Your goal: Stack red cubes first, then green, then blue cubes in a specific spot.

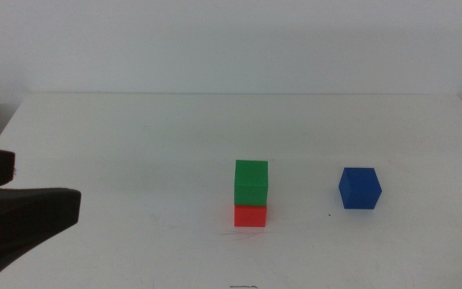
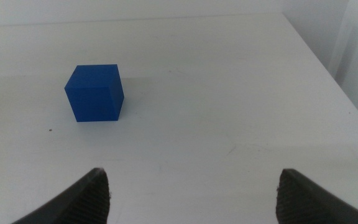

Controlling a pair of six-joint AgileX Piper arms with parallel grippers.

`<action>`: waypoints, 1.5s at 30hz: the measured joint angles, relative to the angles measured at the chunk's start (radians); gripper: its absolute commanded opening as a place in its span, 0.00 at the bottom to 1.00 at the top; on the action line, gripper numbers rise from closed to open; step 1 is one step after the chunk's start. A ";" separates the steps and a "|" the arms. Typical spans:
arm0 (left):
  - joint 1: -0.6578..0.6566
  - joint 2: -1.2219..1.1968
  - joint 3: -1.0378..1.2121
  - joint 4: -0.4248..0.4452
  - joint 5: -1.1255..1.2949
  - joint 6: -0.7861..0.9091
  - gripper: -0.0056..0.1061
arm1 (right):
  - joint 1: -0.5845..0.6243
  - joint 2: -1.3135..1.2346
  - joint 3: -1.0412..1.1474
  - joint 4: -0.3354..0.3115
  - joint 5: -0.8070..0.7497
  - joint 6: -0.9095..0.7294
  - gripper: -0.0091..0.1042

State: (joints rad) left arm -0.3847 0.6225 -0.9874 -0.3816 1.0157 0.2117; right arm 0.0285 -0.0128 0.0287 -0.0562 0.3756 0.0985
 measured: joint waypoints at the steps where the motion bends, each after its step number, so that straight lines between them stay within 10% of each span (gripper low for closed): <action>1: 0.000 0.000 0.000 0.000 0.000 0.000 0.89 | 0.000 0.000 0.000 0.005 0.000 0.000 0.85; 12: 0.000 0.000 0.000 0.001 0.000 0.000 0.89 | 0.000 0.155 -0.338 0.116 0.199 0.002 0.85; 45: 0.000 0.000 0.000 0.001 0.000 0.000 0.89 | 0.322 1.681 -1.338 0.056 0.659 0.156 0.85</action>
State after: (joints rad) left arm -0.3847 0.6225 -0.9874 -0.3803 1.0157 0.2117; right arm 0.3501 1.6678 -1.3089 0.0000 1.0343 0.2544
